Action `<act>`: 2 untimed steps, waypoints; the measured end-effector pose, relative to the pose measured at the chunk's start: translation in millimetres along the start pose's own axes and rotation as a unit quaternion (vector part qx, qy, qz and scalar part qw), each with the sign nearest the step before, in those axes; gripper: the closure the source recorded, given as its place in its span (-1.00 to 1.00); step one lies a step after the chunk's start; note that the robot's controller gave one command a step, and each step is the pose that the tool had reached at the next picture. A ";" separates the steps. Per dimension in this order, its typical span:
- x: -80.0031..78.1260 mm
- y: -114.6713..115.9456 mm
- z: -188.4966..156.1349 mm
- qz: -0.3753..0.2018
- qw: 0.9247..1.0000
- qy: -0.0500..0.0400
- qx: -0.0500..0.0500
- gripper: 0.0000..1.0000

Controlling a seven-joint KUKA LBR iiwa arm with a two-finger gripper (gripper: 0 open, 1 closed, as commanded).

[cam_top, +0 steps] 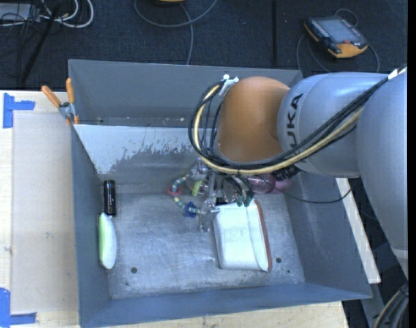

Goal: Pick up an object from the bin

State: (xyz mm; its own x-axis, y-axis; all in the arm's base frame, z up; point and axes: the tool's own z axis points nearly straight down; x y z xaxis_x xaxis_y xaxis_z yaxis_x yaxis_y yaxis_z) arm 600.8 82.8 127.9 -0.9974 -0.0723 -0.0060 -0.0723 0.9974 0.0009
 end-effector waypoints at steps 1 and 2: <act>-14.1 -6.0 51.9 -0.080 0.997 0.002 0.001 -1.00; -17.3 -16.9 46.2 0.299 0.954 0.004 0.001 1.00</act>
Offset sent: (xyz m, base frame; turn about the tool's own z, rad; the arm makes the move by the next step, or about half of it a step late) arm 0.0191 -0.0164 -0.0456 0.6076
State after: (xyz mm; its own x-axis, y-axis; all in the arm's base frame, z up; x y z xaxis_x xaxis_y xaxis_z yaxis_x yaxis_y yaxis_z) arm 619.5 67.3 81.8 -0.8601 0.5102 0.0022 0.5102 0.8601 0.0000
